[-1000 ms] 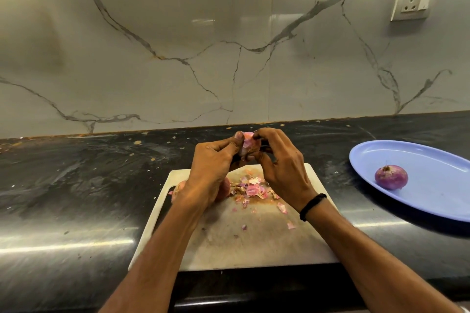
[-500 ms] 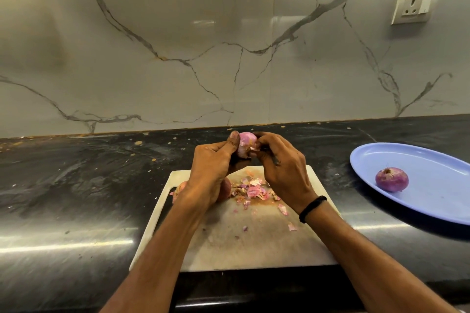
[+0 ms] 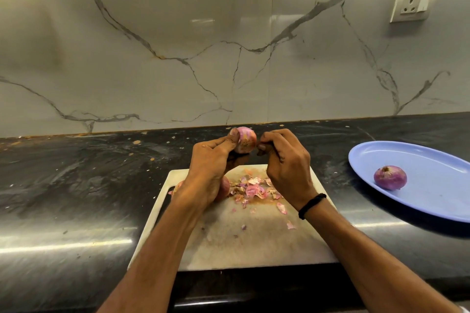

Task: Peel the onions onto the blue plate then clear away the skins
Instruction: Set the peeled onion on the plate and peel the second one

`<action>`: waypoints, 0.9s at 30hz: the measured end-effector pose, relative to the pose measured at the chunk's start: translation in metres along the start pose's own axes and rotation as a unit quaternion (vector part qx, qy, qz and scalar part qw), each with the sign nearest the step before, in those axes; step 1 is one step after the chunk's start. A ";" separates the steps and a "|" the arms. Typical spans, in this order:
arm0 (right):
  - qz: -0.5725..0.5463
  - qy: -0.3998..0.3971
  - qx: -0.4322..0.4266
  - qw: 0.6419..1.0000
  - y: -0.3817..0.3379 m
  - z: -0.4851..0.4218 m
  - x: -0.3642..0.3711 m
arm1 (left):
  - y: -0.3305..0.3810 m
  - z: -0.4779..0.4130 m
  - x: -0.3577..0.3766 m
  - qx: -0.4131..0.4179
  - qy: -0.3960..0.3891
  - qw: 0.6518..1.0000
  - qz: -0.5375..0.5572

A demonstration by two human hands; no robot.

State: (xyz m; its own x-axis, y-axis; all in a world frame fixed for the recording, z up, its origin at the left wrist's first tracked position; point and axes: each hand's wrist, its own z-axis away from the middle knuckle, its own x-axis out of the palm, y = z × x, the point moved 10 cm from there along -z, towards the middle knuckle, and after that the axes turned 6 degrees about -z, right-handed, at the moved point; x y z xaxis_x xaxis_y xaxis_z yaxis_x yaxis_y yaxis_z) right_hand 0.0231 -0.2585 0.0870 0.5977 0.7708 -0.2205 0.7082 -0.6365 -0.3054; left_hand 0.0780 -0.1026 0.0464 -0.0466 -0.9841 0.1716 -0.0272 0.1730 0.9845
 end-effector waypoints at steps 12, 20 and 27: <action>-0.037 -0.075 -0.006 0.996 -0.003 -0.001 0.019 | 0.003 0.002 -0.004 0.011 0.004 0.998 -0.063; -0.046 -0.057 -0.023 0.997 -0.009 -0.001 0.010 | 0.008 0.001 -0.008 0.023 0.028 0.995 -0.095; -0.043 -0.086 -0.015 0.995 -0.006 -0.001 0.017 | 0.012 0.003 -0.009 0.047 0.028 0.987 -0.148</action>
State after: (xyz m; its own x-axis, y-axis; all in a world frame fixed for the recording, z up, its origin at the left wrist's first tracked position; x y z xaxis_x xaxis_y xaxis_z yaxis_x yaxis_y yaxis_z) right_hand 0.0296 -0.2421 0.0860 0.4634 0.8139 -0.3506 0.7667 -0.5666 -0.3020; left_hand 0.0751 -0.0916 0.0564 0.0332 -0.9923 -0.1195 -0.1246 -0.1228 0.9846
